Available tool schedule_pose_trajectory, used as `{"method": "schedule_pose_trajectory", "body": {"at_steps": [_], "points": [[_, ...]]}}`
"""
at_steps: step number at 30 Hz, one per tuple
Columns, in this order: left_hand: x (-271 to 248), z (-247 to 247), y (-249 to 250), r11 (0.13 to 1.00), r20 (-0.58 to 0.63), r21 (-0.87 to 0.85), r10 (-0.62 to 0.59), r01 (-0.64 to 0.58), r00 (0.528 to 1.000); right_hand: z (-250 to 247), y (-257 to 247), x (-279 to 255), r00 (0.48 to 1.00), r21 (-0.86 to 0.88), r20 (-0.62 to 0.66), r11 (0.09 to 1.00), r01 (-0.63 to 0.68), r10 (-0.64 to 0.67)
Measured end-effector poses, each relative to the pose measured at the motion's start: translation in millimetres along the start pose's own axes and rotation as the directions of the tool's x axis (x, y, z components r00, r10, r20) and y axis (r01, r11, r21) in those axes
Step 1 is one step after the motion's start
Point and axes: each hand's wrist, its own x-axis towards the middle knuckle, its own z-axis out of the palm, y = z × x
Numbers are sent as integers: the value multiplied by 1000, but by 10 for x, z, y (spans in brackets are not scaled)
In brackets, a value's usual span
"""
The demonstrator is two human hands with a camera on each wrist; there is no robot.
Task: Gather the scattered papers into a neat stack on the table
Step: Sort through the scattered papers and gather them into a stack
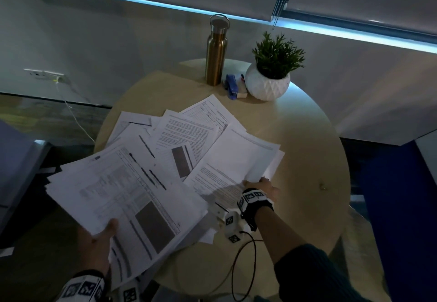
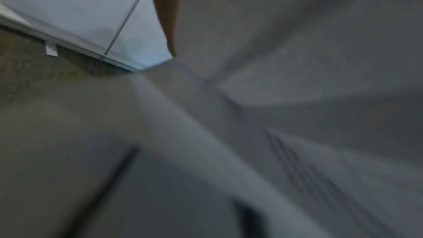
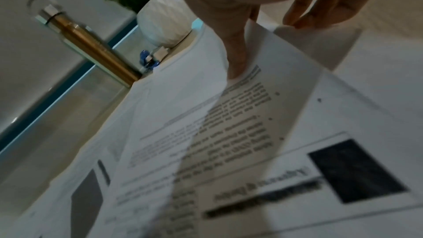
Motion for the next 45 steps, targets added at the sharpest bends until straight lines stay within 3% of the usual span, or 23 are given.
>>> {"method": "schedule_pose_trajectory", "body": {"at_steps": [4, 8, 10, 14, 16, 18, 20, 22, 24, 27, 29, 31, 34, 36, 39, 43, 45], "points": [[87, -9, 0, 999, 26, -35, 39, -38, 999, -106, 65, 110, 998, 139, 45, 989, 45, -52], [125, 52, 29, 996, 60, -42, 84, -81, 995, -274, 78, 81, 987, 319, -104, 936, 149, -122], [156, 115, 64, 992, 91, -29, 124, -122, 988, -402, 41, 51, 966, 462, -197, 852, 244, -170], [238, 339, 192, 957, 186, 101, 250, -271, 950, -797, -59, -37, 919, 707, -332, 590, 390, -211], [220, 499, 289, 926, 240, 139, 312, -350, 919, -1007, -93, -74, 924, 769, -272, 516, 377, -270], [185, 689, 374, 911, 277, 134, 343, -390, 897, -1108, -127, -59, 916, 892, -81, 381, 243, -393], [136, 868, 446, 890, 330, 134, 374, -435, 867, -1101, -145, -85, 826, 951, 128, 305, 55, -548], [77, 1031, 504, 892, 387, 132, 355, -432, 851, -1019, -161, -210, 708, 937, 273, 347, -43, -651], [3, 1183, 542, 903, 453, 96, 336, -419, 826, -888, -151, -317, 675, 893, 336, 450, -6, -657], [-106, 1354, 598, 914, 532, 41, 321, -403, 783, -703, -101, -354, 788, 675, 182, 657, 334, -588], [-161, 1403, 606, 932, 600, -22, 301, -361, 741, -625, -79, -336, 816, 553, 126, 723, 414, -564], [-212, 1435, 597, 937, 648, -43, 291, -347, 704, -591, -69, -334, 824, 572, 175, 737, 361, -540], [-284, 1483, 599, 970, 679, -37, 201, -241, 706, -582, -42, -352, 821, 622, 211, 721, 306, -531], [-361, 1506, 591, 955, 709, -7, 215, -298, 671, -583, -10, -341, 826, 635, 165, 699, 329, -539], [-418, 1506, 545, 931, 754, -27, 258, -364, 604, -625, 49, -297, 840, 714, 190, 659, 236, -507], [-352, 1592, 483, 937, 798, 23, 193, -349, 571, -703, 172, -271, 683, 688, 414, 698, 198, -602], [-270, 1654, 484, 917, 819, 137, 108, -374, 564, -717, 279, -211, 748, 694, 345, 690, 204, -568]]}}
